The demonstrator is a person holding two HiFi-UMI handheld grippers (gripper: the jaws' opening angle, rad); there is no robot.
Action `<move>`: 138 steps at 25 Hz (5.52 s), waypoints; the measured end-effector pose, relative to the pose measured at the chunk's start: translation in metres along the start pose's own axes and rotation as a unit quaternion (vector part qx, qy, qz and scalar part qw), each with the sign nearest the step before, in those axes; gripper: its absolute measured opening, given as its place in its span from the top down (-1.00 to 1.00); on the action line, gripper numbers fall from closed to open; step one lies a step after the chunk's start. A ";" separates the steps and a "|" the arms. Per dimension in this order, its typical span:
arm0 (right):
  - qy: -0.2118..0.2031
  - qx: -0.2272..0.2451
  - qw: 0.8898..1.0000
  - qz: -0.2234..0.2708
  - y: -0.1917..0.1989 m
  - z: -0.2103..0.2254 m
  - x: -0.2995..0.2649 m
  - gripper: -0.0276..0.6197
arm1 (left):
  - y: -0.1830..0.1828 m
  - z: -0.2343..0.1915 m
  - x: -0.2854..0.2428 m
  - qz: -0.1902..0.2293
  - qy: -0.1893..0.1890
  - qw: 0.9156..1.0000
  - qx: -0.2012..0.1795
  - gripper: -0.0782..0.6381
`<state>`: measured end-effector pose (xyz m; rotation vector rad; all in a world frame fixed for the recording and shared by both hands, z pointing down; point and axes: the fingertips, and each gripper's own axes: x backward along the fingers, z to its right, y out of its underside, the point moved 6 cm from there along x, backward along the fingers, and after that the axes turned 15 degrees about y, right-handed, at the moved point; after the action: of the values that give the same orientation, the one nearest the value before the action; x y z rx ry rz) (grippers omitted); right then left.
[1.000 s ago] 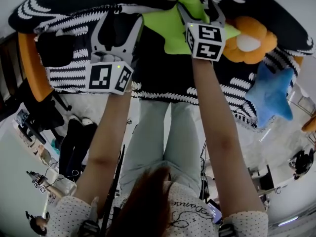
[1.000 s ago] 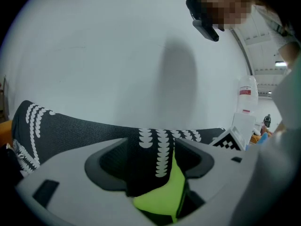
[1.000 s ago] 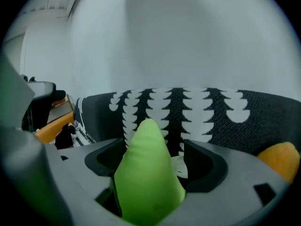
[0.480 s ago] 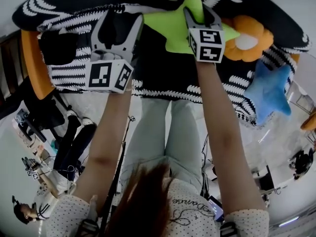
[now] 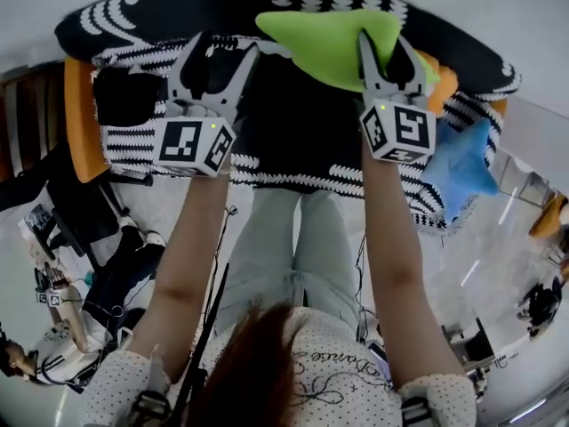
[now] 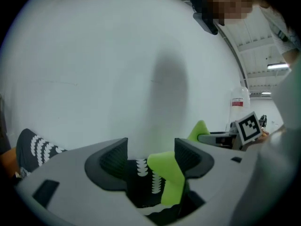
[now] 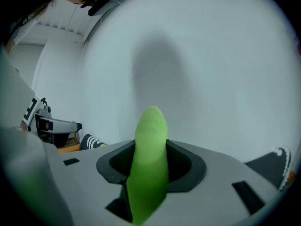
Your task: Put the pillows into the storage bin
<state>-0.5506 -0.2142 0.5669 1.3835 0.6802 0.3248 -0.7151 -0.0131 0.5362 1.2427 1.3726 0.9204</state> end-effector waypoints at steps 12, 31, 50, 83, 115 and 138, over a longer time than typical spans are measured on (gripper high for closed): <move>0.045 0.037 0.992 0.112 -0.193 0.005 0.089 0.34 | -0.141 0.028 0.052 0.071 0.031 0.996 -0.048 0.12; 0.143 0.017 0.981 0.130 -0.215 0.047 0.229 0.33 | -0.207 0.128 0.037 0.085 0.144 0.981 -0.100 0.74; 0.368 0.025 0.916 0.157 -0.184 0.119 0.521 0.32 | -0.205 0.369 0.049 0.127 0.362 0.917 -0.112 0.77; 0.634 -0.038 0.768 0.079 -0.024 0.205 0.997 0.30 | -0.048 0.887 0.135 0.015 0.674 0.734 -0.081 0.77; 0.542 -0.187 0.817 -0.057 0.295 0.363 1.048 0.28 | 0.240 1.040 0.042 -0.166 0.627 0.753 -0.106 0.77; 0.441 -0.211 0.847 -0.209 0.633 0.289 0.957 0.29 | 0.480 0.908 0.084 -0.274 0.553 0.784 -0.070 0.77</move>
<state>0.4744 0.2356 0.9510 0.5736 1.5369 0.7238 0.2728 0.0695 0.8162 0.0030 2.3273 1.3390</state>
